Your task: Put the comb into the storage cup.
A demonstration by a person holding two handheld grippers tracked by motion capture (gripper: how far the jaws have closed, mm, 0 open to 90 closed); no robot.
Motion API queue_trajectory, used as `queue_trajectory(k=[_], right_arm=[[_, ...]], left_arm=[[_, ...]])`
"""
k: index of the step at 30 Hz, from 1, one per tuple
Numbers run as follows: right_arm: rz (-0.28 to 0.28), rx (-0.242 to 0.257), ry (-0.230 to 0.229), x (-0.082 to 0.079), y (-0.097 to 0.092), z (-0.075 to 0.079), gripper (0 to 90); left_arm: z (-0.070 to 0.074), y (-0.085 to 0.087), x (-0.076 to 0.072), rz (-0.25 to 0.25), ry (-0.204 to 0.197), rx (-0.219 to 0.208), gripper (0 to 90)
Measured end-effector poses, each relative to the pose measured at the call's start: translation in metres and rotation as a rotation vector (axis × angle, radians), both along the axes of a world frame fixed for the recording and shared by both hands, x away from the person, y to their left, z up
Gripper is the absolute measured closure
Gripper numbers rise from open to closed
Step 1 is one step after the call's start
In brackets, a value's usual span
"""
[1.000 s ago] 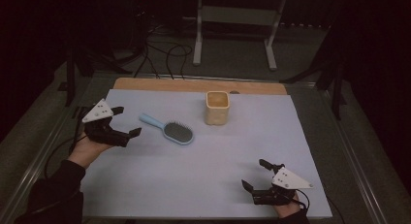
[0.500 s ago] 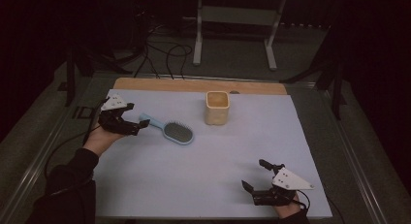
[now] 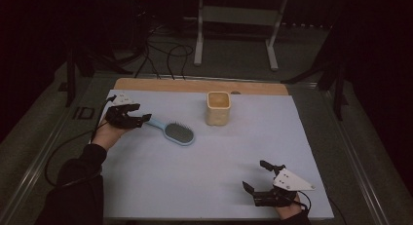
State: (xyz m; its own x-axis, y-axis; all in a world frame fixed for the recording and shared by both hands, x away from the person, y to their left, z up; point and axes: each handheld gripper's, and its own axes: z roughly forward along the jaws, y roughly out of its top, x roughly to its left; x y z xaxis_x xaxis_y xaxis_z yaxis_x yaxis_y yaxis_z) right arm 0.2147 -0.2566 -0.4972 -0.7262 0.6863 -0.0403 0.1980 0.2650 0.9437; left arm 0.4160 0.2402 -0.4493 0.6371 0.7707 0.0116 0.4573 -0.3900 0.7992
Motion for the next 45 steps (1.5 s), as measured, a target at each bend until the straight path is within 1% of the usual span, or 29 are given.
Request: queue_trajectory(k=[2,4,7,8,10,11,15,16,18,21,23,27,28,30,32,36,39,42,44,45], right_arm=[[0.003,0.0,-0.003,0.0,0.001,0.0,8.1],[0.007,-0.002,-0.004,0.0,0.001,0.0,8.1],[0.009,-0.002,-0.004,0.0,0.001,0.0,8.1],[0.008,-0.001,-0.004,0.0,0.001,0.0,8.1],[0.007,0.0,-0.003,0.0,0.001,0.0,8.1],[0.008,0.0,-0.004,0.0,0.001,0.0,8.1],[0.009,0.0,-0.004,0.0,0.001,0.0,8.1],[0.01,0.001,-0.005,0.0,0.001,0.0,8.1],[0.01,0.005,-0.005,-0.001,0.002,0.0,8.1],[0.014,0.004,-0.009,-0.001,0.002,0.001,8.1],[0.015,0.006,-0.01,-0.001,0.002,0.001,8.1],[0.016,0.008,-0.01,-0.001,0.002,0.001,8.1],[0.017,0.008,-0.01,-0.001,0.002,0.0,8.1],[0.018,0.009,-0.007,-0.001,0.002,0.0,8.1],[0.017,0.009,-0.007,-0.001,0.002,0.0,8.1],[0.017,0.013,-0.008,-0.002,0.002,0.0,8.1],[0.02,0.013,-0.006,-0.002,0.003,0.0,8.1],[0.021,0.013,-0.004,-0.002,0.003,0.0,8.1],[0.02,0.016,-0.006,-0.001,0.002,0.0,8.1],[0.018,0.018,-0.004,-0.002,0.002,0.0,8.1]], left_arm=[[-0.002,-0.001,0.004,0.017,0.008,0.02,42.0],[-0.004,-0.003,0.008,0.025,0.013,0.051,46.1],[-0.007,-0.006,0.014,0.041,0.021,0.088,54.0],[-0.008,-0.007,0.015,0.042,0.025,0.088,57.2],[-0.009,-0.009,0.019,0.057,0.019,0.119,62.7],[-0.01,-0.01,0.02,0.055,0.017,0.126,65.5],[-0.01,-0.013,0.026,0.057,0.015,0.134,72.4],[-0.011,-0.014,0.027,0.059,0.02,0.129,75.8],[-0.014,-0.015,0.03,0.059,0.023,0.14,80.7],[-0.018,-0.016,0.034,0.055,0.034,0.145,87.6],[-0.021,-0.016,0.036,0.056,0.044,0.146,89.2],[-0.027,-0.016,0.042,0.07,0.059,0.154,89.6],[-0.028,-0.016,0.044,0.069,0.065,0.158,89.7],[-0.031,-0.016,0.046,0.076,0.065,0.174,89.8],[-0.032,-0.016,0.048,0.078,0.068,0.176,89.9],[-0.038,-0.015,0.053,0.08,0.092,0.204,90.0],[-0.04,-0.017,0.056,0.073,0.104,0.217,90.0],[-0.041,-0.019,0.058,0.07,0.101,0.218,90.0],[-0.042,-0.02,0.059,0.06,0.1,0.233,90.0],[-0.043,-0.021,0.059,0.059,0.106,0.235,90.0]])
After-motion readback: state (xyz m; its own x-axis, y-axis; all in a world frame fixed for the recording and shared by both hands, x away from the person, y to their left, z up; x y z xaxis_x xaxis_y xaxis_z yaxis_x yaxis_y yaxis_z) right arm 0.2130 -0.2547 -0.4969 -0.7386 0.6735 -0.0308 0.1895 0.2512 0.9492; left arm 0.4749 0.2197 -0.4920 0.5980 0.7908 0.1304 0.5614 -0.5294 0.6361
